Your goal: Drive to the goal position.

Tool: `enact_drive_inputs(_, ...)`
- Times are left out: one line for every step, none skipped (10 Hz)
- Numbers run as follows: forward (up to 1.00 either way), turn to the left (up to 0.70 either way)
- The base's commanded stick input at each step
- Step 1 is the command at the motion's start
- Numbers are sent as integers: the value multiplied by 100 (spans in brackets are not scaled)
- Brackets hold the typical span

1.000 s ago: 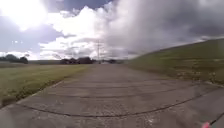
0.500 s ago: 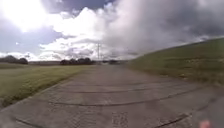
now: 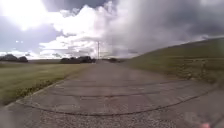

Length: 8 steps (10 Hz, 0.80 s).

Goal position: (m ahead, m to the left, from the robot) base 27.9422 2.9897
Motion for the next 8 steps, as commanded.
enact_drive_inputs(70, 0)
enact_drive_inputs(70, 0)
enact_drive_inputs(70, 0)
enact_drive_inputs(70, 0)
enact_drive_inputs(70, 0)
enact_drive_inputs(70, 0)
enact_drive_inputs(70, 0)
enact_drive_inputs(70, 0)
